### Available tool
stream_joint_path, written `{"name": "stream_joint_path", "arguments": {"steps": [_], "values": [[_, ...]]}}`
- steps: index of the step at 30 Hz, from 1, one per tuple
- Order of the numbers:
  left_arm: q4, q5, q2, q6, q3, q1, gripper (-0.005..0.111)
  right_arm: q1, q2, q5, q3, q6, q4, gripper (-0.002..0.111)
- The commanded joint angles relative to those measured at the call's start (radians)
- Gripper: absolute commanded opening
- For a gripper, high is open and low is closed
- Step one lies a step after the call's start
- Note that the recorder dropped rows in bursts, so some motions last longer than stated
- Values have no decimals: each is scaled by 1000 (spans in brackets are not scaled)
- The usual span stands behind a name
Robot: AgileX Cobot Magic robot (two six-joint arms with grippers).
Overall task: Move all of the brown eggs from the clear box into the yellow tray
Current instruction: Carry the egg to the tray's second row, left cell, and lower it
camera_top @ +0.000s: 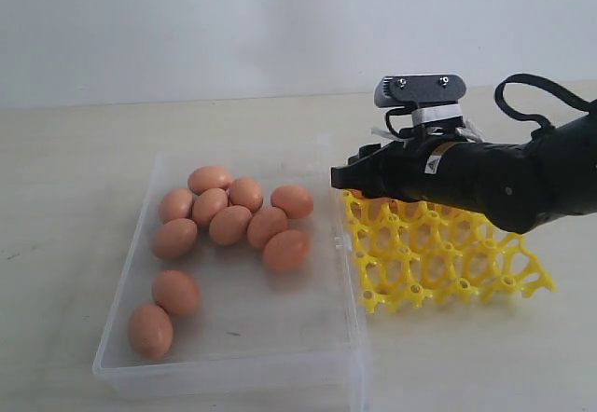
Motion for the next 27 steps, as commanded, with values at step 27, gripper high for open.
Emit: {"name": "stream_joint_path", "arguments": {"steps": [27], "values": [[-1,-6,-6,-5,-4,2,0,-2,91,-42,-32,73,-121,14]]}}
